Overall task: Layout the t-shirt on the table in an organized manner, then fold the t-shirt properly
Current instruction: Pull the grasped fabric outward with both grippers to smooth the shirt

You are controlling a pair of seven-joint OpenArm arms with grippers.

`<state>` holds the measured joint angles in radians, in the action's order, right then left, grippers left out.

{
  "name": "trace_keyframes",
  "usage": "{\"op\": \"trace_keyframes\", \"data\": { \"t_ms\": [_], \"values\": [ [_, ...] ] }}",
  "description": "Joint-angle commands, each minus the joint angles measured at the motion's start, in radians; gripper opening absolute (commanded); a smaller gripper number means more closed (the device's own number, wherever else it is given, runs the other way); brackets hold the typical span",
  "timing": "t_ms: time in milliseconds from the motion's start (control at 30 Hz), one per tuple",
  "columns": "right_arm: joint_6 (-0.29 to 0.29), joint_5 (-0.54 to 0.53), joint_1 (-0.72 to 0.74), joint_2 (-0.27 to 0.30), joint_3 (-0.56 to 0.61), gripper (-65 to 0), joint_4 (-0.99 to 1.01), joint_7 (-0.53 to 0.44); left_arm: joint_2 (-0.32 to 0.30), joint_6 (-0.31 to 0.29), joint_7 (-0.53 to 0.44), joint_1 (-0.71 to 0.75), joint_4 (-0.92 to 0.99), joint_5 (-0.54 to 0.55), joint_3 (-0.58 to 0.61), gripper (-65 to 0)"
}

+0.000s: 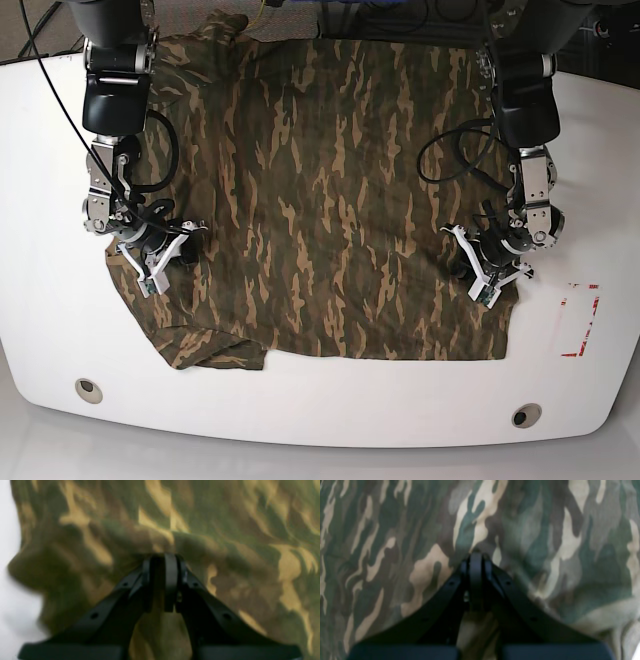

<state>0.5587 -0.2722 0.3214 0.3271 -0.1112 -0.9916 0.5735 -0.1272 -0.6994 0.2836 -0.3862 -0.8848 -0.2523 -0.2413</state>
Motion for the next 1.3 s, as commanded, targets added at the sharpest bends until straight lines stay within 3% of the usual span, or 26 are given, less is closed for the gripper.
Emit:
{"op": "trace_keyframes", "data": {
  "t_ms": [0, 267, 400, 733, 967, 1267],
  "values": [
    [0.001, 0.015, 0.051, 0.019, -0.003, -63.6, 0.055, -0.04, -0.022, 0.001, -0.062, -0.069, 0.086, -0.002, 0.018, -59.7],
    [0.001, 0.015, 0.126, 0.037, 0.003, -63.6, 0.233, -0.148, -0.05, 0.001, -0.2, -0.167, 0.304, -0.002, 0.03, -59.6],
    [0.001, 0.015, 0.17, 0.04, 0.005, -63.6, 0.307, -0.191, -0.052, 0.047, -0.271, -0.214, 0.382, -0.002, 0.03, -59.6],
    [0.001, 0.015, 0.244, 0.042, 0.006, -63.6, 0.34, -0.215, -0.061, 0.057, -0.286, -0.262, 0.384, 0.003, 0.118, -59.6],
    [0.002, 0.014, 0.242, 0.043, 0.0, -63.6, 0.132, -0.082, -0.064, 0.056, -0.24, -0.236, 0.257, 0.006, 0.116, -59.9],
    [0.002, 0.004, 0.103, 0.065, -0.005, -63.6, -0.227, 0.092, -0.064, 0.056, -0.086, -0.09, -0.13, 0.006, 0.116, -59.9]
  ]
}}
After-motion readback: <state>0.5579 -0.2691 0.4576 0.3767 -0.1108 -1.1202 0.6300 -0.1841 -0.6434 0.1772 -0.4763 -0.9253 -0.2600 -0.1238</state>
